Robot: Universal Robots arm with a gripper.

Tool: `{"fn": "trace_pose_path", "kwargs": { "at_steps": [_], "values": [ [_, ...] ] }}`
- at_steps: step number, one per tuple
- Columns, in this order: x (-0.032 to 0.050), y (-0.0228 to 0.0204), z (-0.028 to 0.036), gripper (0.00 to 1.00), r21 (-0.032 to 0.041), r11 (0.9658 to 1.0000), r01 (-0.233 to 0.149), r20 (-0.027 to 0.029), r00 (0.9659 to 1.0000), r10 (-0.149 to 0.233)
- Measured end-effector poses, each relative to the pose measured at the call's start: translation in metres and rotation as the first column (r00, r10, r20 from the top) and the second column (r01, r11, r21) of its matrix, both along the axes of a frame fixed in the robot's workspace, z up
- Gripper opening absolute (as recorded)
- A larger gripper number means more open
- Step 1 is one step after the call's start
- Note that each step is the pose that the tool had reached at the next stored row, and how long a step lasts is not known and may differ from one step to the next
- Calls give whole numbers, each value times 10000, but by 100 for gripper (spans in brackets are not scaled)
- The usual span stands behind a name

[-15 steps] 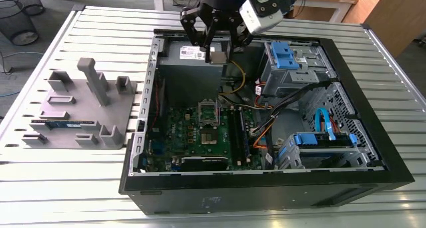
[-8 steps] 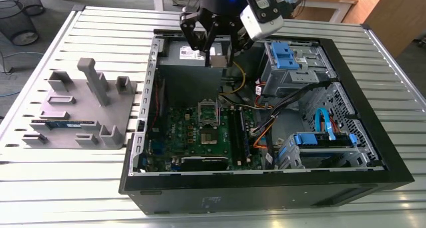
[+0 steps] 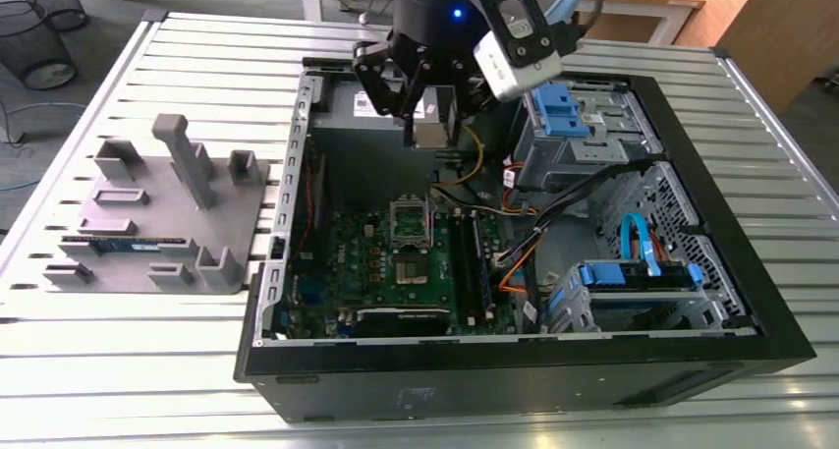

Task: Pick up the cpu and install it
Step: 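Pick up the cpu and move it towards the insertion slot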

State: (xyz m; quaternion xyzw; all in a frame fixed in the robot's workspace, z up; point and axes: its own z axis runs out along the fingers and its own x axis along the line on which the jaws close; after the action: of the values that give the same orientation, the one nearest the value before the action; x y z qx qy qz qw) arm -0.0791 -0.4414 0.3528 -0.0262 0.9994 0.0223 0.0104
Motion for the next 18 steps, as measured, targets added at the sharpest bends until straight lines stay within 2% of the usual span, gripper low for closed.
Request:
{"fn": "trace_pose_path", "kwargs": {
  "at_steps": [3, 8, 18],
  "values": [
    [0, -62, -21, 47, -1, 10000, 1, -1, 10000, -1],
    [0, -132, -81, 47, -1, 10000, 0, 0, 10000, 0],
    [0, -235, -209, 47, -1, 10000, 0, 0, 10000, 0]
  ]
}}
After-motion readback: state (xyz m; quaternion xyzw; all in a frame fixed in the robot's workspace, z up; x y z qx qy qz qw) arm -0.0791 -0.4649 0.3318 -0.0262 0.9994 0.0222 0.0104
